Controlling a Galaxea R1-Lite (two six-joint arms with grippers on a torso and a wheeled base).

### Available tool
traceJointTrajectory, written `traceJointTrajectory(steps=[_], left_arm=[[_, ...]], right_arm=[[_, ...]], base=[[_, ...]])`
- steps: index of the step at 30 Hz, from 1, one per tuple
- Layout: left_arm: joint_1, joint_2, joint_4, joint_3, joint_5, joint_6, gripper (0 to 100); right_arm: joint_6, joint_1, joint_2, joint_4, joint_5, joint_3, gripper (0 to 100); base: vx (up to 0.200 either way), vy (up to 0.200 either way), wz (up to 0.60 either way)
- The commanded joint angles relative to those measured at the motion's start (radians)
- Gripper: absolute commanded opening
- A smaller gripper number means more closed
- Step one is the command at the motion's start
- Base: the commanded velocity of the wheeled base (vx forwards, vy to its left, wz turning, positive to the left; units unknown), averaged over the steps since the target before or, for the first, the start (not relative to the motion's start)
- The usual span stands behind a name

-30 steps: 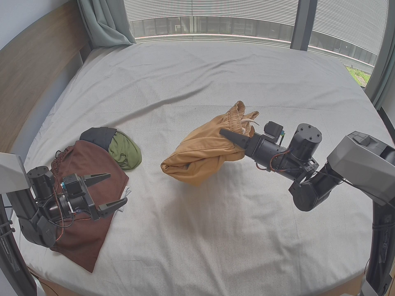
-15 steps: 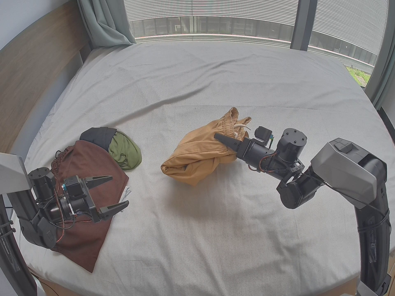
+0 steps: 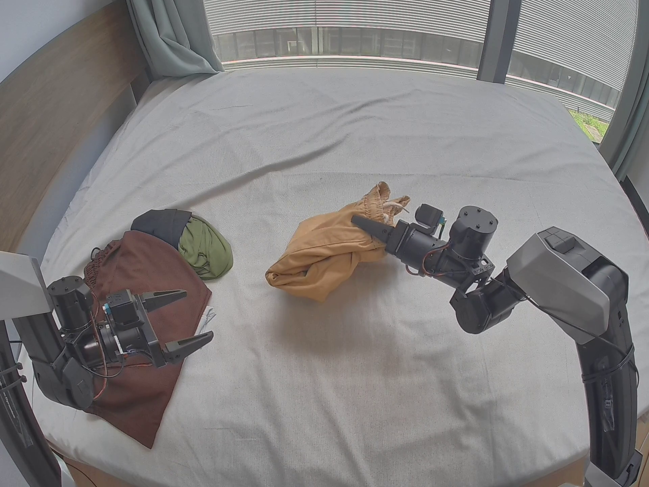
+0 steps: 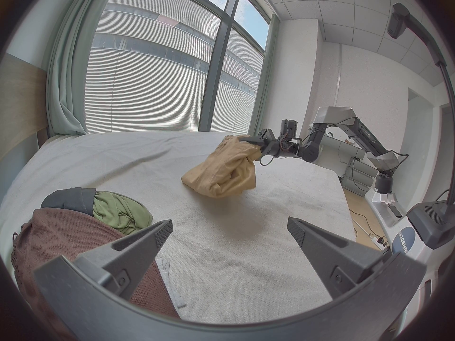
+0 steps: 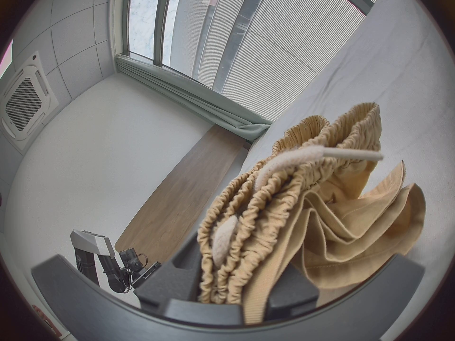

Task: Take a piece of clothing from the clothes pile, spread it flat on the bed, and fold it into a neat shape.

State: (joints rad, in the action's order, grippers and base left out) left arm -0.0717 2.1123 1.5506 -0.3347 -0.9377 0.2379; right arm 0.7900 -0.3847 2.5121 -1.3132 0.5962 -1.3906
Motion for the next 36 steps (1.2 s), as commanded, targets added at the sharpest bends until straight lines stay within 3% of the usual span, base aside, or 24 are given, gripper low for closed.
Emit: traceJointTrajectory(steps=[1, 18, 26, 36], left_arm=[[0.001, 0.001, 0.000, 0.000, 0.000, 0.000, 100], [-0.002, 0.009, 0.000, 0.008, 0.000, 0.000, 100], [0.001, 0.015, 0.000, 0.013, 0.000, 0.000, 100], [0.001, 0.017, 0.000, 0.016, 0.000, 0.001, 100]], right_arm=[[0.000, 0.001, -0.001, 0.055, 0.001, -0.097, 0], [0.002, 0.020, 0.145, 0.238, 0.001, -0.501, 0], [-0.005, 0.049, 0.234, 0.252, -0.001, -0.501, 0], [-0.025, 0.076, 0.208, 0.247, -0.004, -0.312, 0]], base=[[0.000, 0.000, 0.00], [0.000, 0.000, 0.00], [0.000, 0.000, 0.00], [0.000, 0.000, 0.00]])
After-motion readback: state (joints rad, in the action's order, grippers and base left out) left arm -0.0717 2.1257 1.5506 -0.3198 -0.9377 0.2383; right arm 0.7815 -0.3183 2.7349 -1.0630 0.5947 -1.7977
